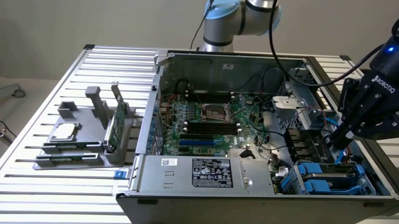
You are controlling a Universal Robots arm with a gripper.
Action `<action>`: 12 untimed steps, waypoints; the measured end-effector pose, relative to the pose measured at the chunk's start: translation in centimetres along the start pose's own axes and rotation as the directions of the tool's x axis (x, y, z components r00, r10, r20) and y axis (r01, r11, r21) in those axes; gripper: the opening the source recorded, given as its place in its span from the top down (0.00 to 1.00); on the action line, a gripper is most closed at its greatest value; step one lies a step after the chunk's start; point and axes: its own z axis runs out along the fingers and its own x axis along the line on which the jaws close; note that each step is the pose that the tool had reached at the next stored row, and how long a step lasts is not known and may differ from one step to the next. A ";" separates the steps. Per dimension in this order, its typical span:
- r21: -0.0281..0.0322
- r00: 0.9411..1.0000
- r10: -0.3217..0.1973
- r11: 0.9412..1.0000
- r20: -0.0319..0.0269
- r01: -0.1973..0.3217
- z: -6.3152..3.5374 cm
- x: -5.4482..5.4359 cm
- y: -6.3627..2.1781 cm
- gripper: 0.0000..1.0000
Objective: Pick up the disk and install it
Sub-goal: 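Insert the first disk wire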
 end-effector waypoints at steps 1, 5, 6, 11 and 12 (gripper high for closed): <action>0.000 1.000 0.000 1.000 0.000 0.000 0.10 0.0 0.02 0.84; 0.000 1.000 0.000 1.000 0.000 0.000 0.39 -0.1 0.08 0.84; 0.000 1.000 0.000 1.000 0.000 0.000 0.49 -0.1 0.11 0.84; 0.000 1.000 -0.001 1.000 0.000 0.001 1.03 -0.9 0.15 0.84; 0.001 1.000 -0.002 1.000 0.000 0.002 1.14 -1.1 0.11 0.84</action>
